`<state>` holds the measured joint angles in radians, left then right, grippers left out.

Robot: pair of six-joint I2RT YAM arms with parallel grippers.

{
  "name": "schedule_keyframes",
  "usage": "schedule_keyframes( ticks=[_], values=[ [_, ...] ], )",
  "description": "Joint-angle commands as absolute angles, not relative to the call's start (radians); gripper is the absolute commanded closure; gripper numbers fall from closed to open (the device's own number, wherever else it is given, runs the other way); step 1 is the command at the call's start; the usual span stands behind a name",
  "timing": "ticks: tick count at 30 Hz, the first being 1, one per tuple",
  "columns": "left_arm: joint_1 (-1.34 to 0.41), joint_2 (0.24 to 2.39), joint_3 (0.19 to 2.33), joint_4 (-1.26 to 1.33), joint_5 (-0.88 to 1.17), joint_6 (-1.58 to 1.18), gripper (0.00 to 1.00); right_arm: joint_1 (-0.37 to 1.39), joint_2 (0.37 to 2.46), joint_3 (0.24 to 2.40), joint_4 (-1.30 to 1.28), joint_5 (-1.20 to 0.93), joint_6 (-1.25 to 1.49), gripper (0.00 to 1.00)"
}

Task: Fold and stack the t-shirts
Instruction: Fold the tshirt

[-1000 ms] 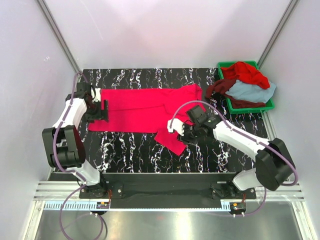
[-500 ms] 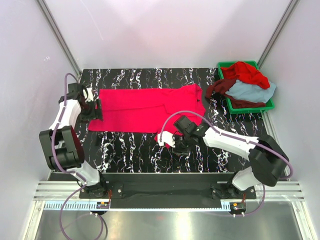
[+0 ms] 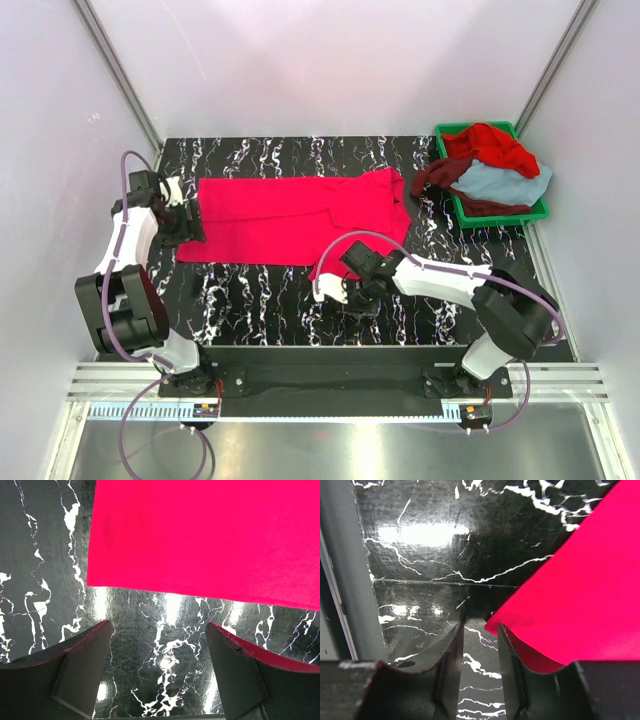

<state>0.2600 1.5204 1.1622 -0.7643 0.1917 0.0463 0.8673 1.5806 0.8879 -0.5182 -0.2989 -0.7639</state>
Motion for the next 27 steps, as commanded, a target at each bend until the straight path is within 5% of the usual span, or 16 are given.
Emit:
schedule_keyframes(
  ticks=[1, 7, 12, 20, 27],
  values=[
    [0.275, 1.483, 1.161, -0.736, 0.230, 0.037, 0.18, 0.882, 1.604, 0.887, -0.477, -0.270, -0.782, 0.60],
    [0.279, 1.496, 1.164, -0.736, 0.236, 0.037, 0.18, 0.884, 1.638, 0.902, -0.460, -0.259, -0.778, 0.69],
    [0.282, 1.503, 1.157, -0.739, 0.241, 0.031, 0.18, 0.885, 1.628, 0.887, -0.434, -0.221, -0.770, 0.99],
    [0.374, 1.552, 1.173, -0.845, 0.325, 0.006, 0.19, 0.885, 1.517, 0.963, -0.541, -0.130, -0.785, 1.00],
    [0.433, 1.709, 1.195, -0.893, 0.416, 0.003, 0.30, 0.882, 1.450, 1.045, -0.572, -0.075, -0.752, 1.00]
  ],
)
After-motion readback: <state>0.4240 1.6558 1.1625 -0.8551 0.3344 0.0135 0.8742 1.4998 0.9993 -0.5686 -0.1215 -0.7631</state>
